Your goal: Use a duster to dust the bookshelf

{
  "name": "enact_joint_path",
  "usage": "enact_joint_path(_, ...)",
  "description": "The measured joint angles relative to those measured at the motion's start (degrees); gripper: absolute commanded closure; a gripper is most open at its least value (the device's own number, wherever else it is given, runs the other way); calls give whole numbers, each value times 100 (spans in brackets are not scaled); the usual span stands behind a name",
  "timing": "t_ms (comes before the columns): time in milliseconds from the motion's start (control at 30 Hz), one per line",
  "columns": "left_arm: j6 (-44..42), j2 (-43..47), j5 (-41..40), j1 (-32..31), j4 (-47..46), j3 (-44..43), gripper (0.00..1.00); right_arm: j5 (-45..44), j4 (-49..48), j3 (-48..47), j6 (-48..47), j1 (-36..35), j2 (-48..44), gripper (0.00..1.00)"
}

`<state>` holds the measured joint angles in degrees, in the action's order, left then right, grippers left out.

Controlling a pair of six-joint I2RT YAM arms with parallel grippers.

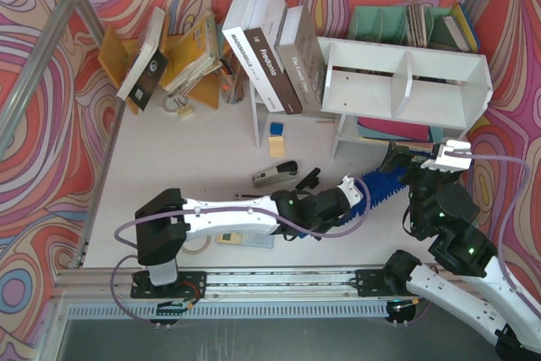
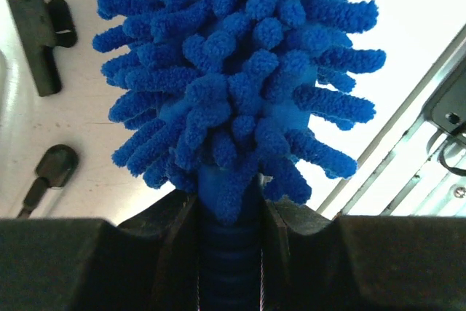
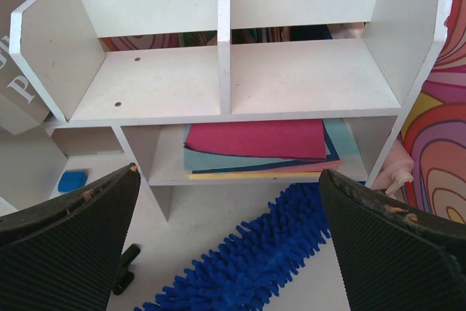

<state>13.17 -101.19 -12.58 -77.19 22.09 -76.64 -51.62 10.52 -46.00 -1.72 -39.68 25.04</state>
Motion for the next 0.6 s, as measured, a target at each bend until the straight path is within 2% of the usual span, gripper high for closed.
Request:
enact_joint_path(233, 162, -780, 170, 151, -28, -42, 100, 0, 0, 0, 0, 0, 0, 1)
enact_joint_path(600, 162, -660, -48, 186, -173, -142, 100, 2, 0, 0, 2, 0, 0, 1)
